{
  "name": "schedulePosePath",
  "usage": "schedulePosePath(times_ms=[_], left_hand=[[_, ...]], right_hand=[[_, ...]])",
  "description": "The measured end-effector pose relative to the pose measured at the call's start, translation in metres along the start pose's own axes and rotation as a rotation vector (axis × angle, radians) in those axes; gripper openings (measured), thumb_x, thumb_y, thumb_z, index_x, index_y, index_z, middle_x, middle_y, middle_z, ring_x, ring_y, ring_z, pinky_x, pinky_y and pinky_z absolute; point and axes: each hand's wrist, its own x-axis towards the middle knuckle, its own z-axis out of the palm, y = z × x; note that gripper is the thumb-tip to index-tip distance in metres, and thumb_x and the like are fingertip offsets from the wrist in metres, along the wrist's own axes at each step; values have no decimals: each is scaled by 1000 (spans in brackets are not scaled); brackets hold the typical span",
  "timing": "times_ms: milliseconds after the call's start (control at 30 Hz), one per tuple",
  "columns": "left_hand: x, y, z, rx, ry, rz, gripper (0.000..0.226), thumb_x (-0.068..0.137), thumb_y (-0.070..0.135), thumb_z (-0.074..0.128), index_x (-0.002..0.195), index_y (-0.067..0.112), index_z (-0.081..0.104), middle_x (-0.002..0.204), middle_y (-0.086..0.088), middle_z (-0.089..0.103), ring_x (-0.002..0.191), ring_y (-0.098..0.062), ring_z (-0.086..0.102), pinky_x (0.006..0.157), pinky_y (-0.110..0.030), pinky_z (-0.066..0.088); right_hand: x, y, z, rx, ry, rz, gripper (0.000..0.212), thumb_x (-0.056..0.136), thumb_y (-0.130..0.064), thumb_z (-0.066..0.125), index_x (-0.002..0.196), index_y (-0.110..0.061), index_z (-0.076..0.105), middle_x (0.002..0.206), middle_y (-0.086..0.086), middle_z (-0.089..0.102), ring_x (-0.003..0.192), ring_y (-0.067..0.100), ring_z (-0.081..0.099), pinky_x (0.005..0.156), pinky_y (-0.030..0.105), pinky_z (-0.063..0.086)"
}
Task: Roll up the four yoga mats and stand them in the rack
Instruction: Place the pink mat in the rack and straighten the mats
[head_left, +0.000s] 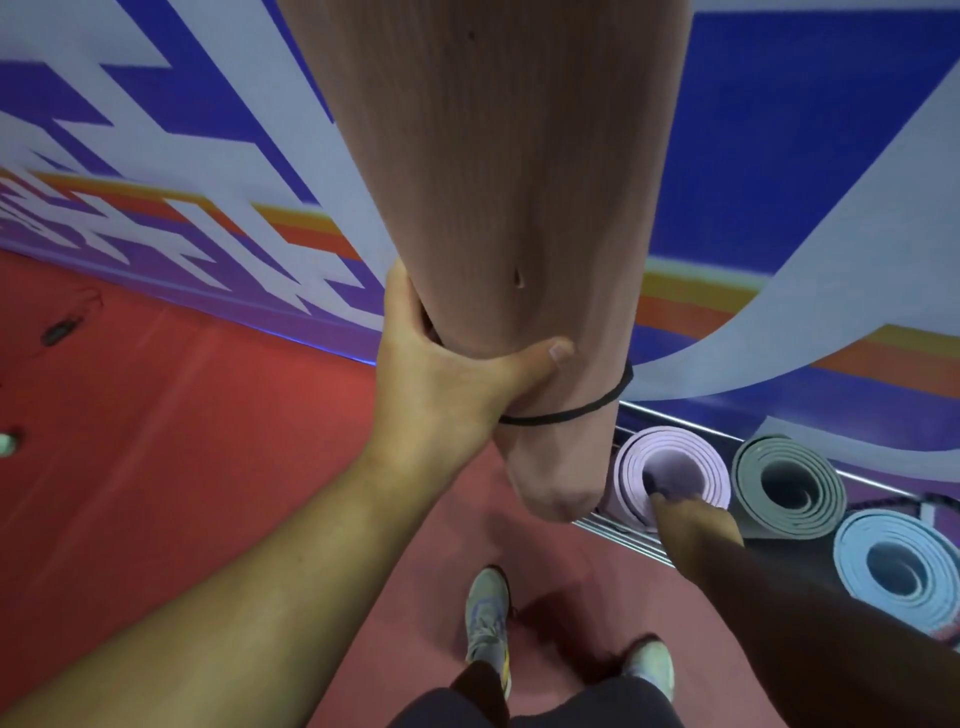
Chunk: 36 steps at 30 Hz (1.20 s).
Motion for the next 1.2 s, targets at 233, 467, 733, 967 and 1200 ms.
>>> schedulePosePath(times_ms=[233,467,733,967,1200], left_hand=[[-9,-15,10,-27,-32,56,95,52,19,97,132,13,46,121,4,66,112,-11,65,87,-23,51],[-10,-35,8,12,-96,57,100,50,29,93,136,16,43,123,15,63,117,-8,62,92,-26,52],[-21,-71,-3,148,-237,-50,116,48,27,98,143,25,32,119,31,58,116,2,59,91,-16,49],[-15,-78,-5,212,-235,-59,116,45,23,99,142,26,35,112,40,56,107,11,59,85,-14,51],[-15,-98,-7,365,-464,24,99,52,66,88,123,0,64,114,13,70,111,8,62,92,-10,45]], right_hand=[[11,-8,-5,409,-87,15,99,81,-41,68,158,-15,12,160,12,28,146,34,30,114,45,37],[-33,-41,-90,1311,71,-122,96,85,13,70,155,-17,12,135,-12,39,113,10,58,72,-2,40],[-29,-60,-104,1299,236,-49,91,79,3,79,152,-13,27,121,-8,56,105,10,56,67,-1,41],[-36,-53,-113,1360,322,-24,84,71,23,71,141,-11,40,100,-15,61,81,-10,59,63,3,44],[-27,-55,-92,1245,394,100,49,75,7,80,120,5,61,105,16,69,100,29,68,60,2,42]])
